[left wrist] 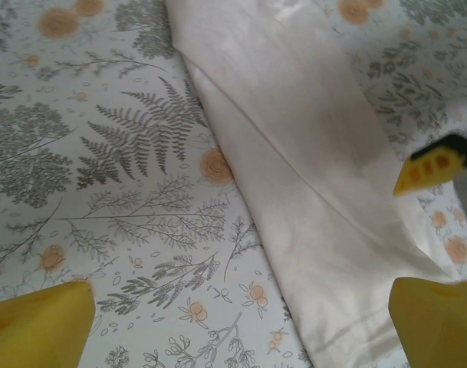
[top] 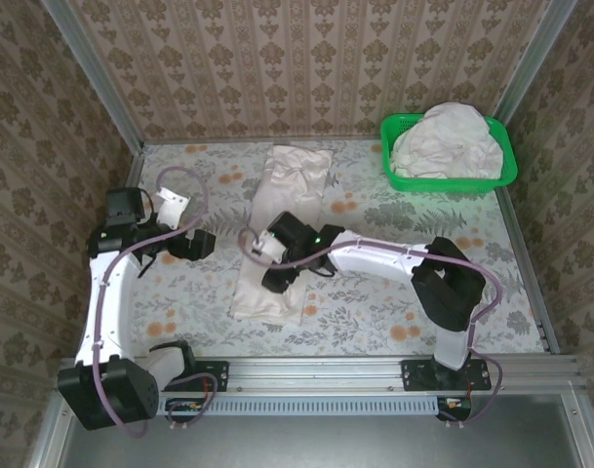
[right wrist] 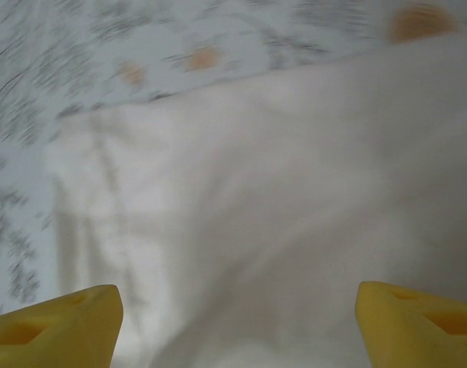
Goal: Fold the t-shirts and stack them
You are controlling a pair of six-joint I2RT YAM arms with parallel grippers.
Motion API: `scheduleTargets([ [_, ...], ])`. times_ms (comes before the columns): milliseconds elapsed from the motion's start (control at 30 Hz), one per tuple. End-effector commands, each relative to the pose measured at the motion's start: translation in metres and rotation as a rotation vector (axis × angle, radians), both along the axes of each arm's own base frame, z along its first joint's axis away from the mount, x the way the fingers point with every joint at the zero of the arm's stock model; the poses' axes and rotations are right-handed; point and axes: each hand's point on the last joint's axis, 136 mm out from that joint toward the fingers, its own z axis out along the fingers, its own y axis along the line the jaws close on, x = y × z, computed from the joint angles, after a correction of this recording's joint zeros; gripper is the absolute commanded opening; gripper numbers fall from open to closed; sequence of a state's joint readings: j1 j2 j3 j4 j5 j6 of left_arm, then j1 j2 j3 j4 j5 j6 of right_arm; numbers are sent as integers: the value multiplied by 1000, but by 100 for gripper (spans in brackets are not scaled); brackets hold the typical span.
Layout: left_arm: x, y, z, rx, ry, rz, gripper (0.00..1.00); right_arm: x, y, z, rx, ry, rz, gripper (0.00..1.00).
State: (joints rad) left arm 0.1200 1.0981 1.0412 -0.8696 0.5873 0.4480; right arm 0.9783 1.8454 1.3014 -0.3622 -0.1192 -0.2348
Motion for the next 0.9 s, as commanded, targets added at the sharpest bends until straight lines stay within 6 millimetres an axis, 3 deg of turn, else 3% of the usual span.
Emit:
scheduleTargets([
  [0,-8,-6,1,-11,-36,-93,100,-29,18,6,-3,-101,222,80],
  [100,-9,6,-7,35,-30,-34,100,-44,21,-5,-33,-83,290,79],
  [500,-4,27,-28,64,-27,133,100,-54,26,-51,-116,-13,417,73],
  [667,0,27,-28,55,-42,137,100,-45,20,-76,-182,-25,387,69],
  [733,3,27,-28,48,-48,135,100,-39,15,-84,-220,-54,385,63],
  [867,6,26,-29,43,-48,130,100,-38,4,-89,-246,-52,383,29],
])
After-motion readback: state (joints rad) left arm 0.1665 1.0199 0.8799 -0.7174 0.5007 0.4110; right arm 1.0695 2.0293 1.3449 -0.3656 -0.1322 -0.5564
